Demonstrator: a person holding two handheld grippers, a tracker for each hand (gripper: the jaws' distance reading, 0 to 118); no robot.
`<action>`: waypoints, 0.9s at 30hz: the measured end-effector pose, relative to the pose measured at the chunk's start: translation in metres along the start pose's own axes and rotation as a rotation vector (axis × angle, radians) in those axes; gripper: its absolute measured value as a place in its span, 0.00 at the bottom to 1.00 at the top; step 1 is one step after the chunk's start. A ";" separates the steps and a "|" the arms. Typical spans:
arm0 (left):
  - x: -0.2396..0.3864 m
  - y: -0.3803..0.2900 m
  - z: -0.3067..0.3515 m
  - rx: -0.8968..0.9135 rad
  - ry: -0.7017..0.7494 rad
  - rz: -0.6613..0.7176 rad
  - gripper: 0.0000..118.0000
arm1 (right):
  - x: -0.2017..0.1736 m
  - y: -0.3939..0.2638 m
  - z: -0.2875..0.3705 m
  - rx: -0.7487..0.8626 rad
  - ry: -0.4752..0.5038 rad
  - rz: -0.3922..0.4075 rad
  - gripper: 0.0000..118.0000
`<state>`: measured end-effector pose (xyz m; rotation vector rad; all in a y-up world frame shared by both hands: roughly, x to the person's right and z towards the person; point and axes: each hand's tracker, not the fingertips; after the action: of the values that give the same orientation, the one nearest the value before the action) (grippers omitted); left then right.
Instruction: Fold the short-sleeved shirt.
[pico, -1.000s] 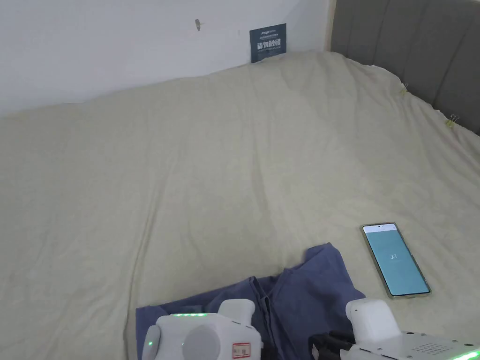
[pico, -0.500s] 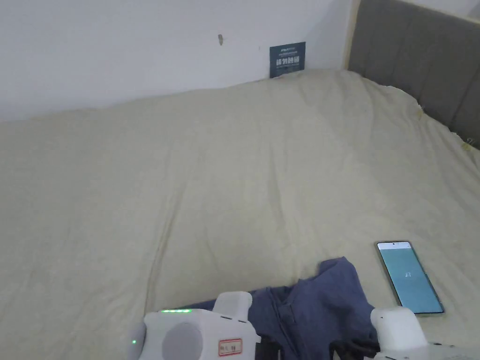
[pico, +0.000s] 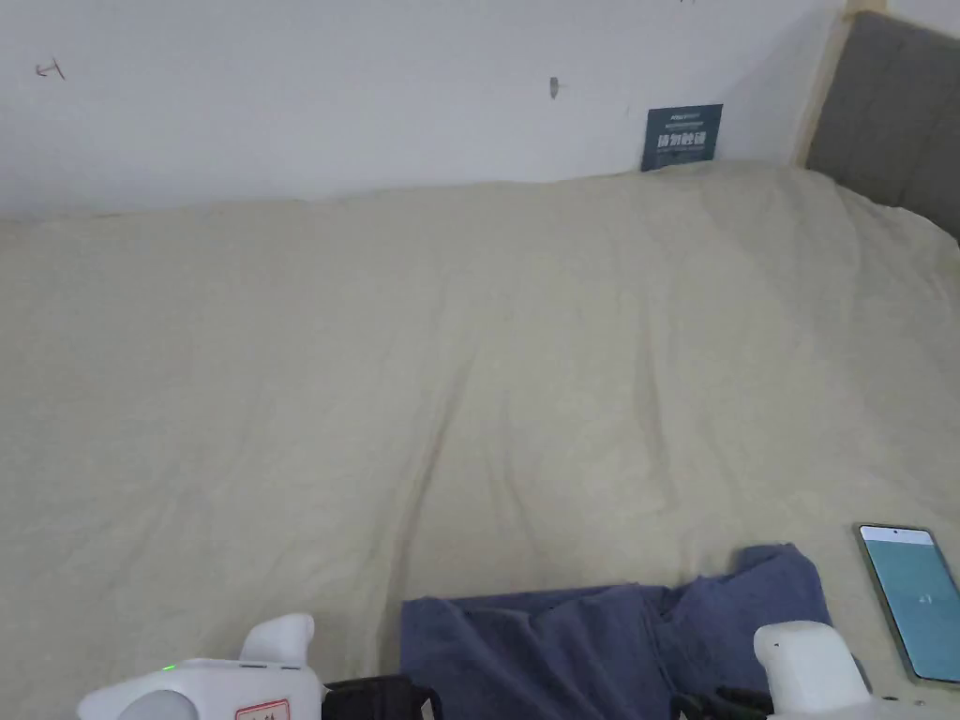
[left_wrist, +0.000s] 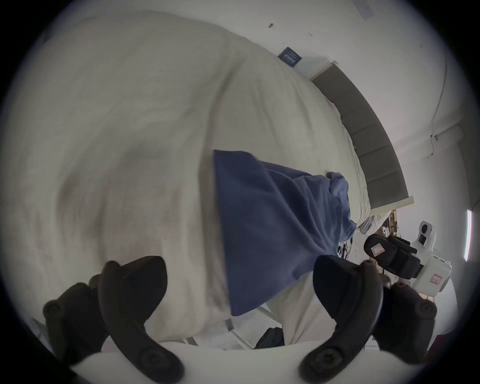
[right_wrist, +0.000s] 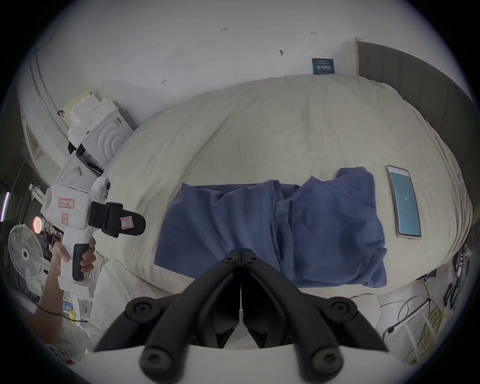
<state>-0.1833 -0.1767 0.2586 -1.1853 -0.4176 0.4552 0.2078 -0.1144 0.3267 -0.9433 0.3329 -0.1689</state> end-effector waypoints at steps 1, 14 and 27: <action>0.051 0.005 -0.021 0.008 -0.010 0.003 0.94 | -0.003 0.001 -0.002 -0.004 0.002 0.009 0.03; -0.008 0.019 -0.048 -0.085 -0.006 0.041 0.92 | -0.014 0.011 -0.014 -0.045 -0.006 0.055 0.03; 0.011 0.026 -0.058 -0.037 -0.089 0.098 0.92 | -0.013 0.007 -0.028 -0.086 0.007 0.050 0.03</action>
<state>-0.1461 -0.2086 0.2165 -1.2286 -0.4470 0.5890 0.1858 -0.1275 0.3084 -1.0188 0.3723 -0.1129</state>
